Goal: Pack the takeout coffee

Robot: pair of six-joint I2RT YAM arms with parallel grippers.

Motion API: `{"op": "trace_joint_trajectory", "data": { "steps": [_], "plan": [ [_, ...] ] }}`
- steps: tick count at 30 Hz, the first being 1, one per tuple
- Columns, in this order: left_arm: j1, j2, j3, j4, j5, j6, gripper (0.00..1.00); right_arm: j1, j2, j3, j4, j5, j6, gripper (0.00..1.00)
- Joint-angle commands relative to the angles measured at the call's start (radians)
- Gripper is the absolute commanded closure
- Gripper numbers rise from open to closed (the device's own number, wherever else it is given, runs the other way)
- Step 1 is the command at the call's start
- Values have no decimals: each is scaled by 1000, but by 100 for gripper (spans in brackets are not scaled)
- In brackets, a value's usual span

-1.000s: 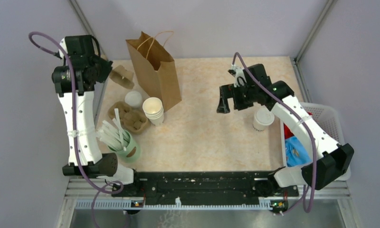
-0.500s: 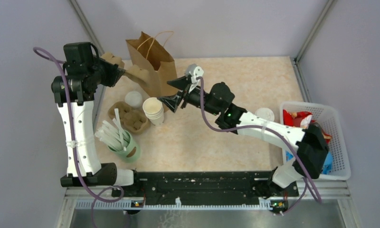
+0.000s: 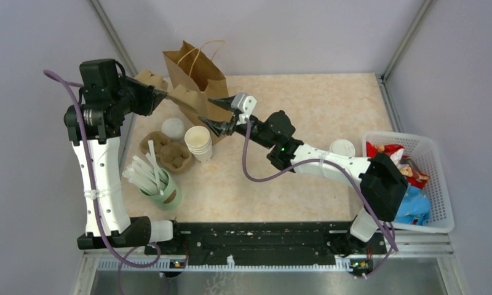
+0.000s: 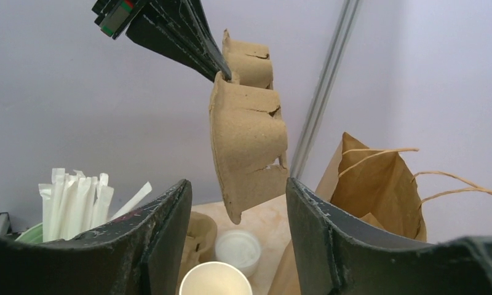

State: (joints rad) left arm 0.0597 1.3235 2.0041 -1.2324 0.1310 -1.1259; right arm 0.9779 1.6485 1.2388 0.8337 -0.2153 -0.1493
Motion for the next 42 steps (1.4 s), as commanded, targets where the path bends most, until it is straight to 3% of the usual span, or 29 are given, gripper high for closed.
{"op": "trace_joint_trajectory", "data": {
  "steps": [1,21,24,26,27,28,30,31,34,36,38,42],
  "plan": [
    [6,-30,0,40,31,-14,100,7,28,36,58,-39,-24,44],
    [6,-50,-30,36,51,-18,100,7,92,103,33,-94,41,77],
    [5,-50,-30,38,51,-14,100,7,90,109,14,-84,50,86],
    [7,-50,-30,42,44,7,100,7,76,107,-23,-58,77,100],
    [6,-51,-33,49,43,29,100,7,59,103,-56,-43,95,100],
    [7,-51,-38,56,42,58,96,7,33,96,-100,-33,107,100],
    [6,-48,-56,58,43,103,60,7,-50,56,-188,8,136,100],
    [7,-51,-77,71,59,138,46,7,-112,26,-242,35,155,100],
    [7,-69,-147,165,126,280,15,8,-338,-82,-450,98,154,100],
    [6,-90,-202,230,175,380,5,8,-501,-115,-664,180,107,100],
    [6,-108,-265,310,220,441,2,8,-656,-120,-884,281,75,100],
    [4,-122,-375,469,268,498,2,10,-853,29,-1337,716,185,100]
  ]
}}
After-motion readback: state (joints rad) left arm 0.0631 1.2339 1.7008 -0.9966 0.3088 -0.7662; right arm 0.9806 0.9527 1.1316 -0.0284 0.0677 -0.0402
